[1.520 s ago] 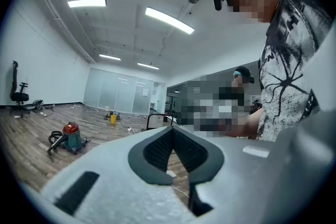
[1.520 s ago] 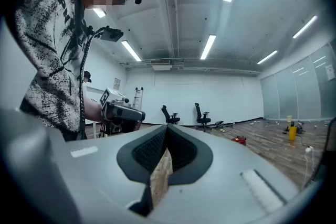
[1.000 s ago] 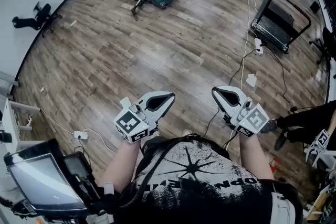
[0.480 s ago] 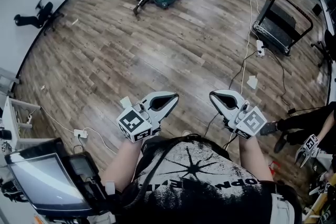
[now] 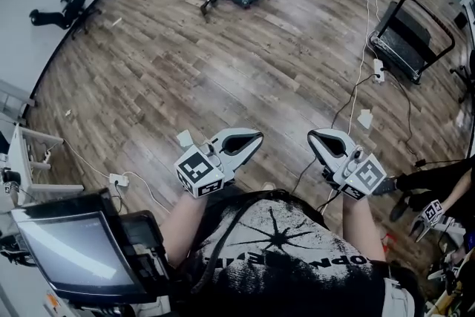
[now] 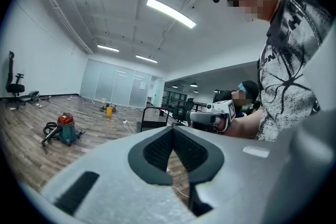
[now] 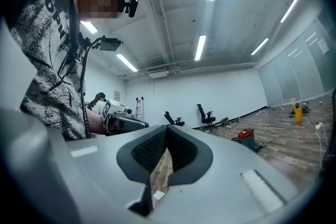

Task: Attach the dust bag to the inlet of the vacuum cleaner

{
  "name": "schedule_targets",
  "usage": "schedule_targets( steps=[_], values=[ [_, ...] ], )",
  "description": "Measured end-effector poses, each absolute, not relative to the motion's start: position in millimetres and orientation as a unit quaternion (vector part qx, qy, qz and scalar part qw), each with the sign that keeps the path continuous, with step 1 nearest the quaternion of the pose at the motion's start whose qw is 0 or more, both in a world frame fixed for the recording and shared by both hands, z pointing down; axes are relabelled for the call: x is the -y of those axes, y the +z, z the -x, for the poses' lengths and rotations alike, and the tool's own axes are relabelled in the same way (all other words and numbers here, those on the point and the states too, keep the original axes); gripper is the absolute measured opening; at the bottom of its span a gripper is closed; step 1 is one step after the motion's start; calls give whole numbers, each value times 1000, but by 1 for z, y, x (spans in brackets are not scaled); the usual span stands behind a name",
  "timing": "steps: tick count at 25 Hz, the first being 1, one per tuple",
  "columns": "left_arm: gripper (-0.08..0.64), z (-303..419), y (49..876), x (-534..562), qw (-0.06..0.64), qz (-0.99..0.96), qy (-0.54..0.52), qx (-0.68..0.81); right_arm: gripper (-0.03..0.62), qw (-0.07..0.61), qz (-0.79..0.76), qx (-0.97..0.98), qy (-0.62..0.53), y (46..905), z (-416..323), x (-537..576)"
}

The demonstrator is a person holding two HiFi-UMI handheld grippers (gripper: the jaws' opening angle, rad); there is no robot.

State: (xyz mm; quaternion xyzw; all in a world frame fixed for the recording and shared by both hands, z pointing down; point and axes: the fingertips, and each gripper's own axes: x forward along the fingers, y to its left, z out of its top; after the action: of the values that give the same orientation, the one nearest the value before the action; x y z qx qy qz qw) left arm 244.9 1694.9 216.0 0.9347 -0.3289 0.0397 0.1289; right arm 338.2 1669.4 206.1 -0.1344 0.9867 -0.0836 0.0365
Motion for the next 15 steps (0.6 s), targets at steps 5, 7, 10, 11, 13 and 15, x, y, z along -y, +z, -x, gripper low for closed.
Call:
schedule_targets(
  steps=[5, 7, 10, 11, 13, 15],
  values=[
    [3, -241, 222, -1690, 140, -936, 44, 320, 3, 30, 142, -985, -93, 216, -337, -1665],
    [3, -241, 227, -1686, 147, -939, 41, 308, 3, 29, 148, -984, -99, 222, -336, -1659],
    [3, -238, 236, -1673, 151, -943, 46, 293, 3, 44, 163, -978, -119, 227, -333, -1646],
    [3, -235, 239, -1666, 153, -944, 45, 290, 3, 47, 168, -977, -122, 228, -330, -1641],
    [3, -228, 244, -1650, 162, -946, 35, 280, 3, 47, 175, -976, -122, 230, -322, -1630],
    [3, -218, 246, -1629, 178, -947, 13, 268, 3, 39, 183, -976, -113, 231, -310, -1618]
  ],
)
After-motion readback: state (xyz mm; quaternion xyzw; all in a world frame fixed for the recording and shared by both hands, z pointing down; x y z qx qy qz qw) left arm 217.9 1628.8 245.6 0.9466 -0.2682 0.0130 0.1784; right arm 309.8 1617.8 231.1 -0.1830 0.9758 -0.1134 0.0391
